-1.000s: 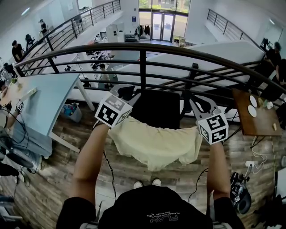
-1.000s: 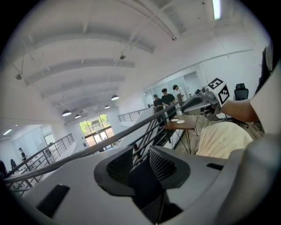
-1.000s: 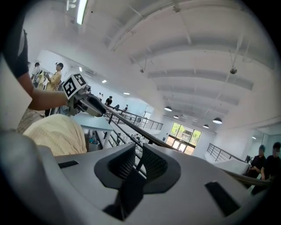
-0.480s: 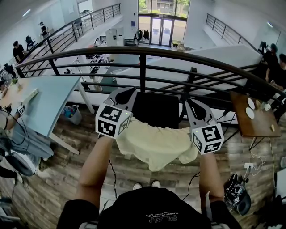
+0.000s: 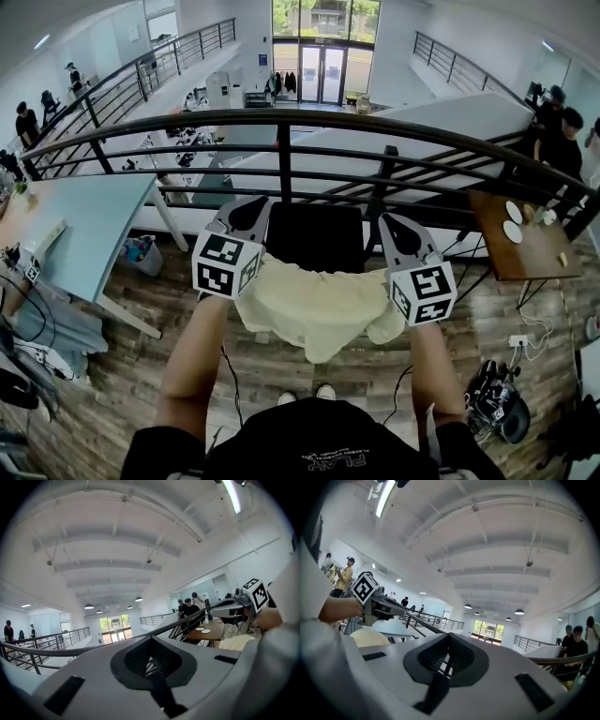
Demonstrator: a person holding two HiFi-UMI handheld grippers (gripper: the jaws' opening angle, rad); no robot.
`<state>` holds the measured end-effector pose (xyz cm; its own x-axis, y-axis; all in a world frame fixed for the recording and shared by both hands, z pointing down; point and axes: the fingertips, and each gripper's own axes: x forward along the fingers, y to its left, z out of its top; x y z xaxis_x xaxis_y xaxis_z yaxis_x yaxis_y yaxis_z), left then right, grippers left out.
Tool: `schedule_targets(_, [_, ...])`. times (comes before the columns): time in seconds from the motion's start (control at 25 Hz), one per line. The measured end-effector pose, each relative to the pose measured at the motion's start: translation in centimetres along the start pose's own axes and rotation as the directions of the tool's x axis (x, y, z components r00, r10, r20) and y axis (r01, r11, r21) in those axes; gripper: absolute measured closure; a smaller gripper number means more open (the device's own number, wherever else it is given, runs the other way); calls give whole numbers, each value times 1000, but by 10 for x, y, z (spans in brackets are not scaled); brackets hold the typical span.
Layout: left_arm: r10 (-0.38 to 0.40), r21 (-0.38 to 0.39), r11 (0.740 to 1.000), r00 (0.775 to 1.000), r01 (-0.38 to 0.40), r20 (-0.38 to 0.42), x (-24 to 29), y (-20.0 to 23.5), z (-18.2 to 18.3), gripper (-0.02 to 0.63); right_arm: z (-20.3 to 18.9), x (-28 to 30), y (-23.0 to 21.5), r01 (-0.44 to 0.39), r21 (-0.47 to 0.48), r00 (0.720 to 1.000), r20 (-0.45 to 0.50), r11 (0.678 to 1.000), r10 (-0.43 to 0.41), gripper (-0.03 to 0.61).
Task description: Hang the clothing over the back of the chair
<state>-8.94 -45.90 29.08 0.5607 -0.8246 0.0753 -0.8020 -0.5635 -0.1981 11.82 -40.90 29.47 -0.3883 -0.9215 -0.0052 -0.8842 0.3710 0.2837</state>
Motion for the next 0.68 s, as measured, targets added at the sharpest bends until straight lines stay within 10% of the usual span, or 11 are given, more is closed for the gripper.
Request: schedule_targets(0.68, [-2,7,1000,1000,2,22,5,6,10,601,4,2,-13,28,-2,1000,3,1000,-28,558])
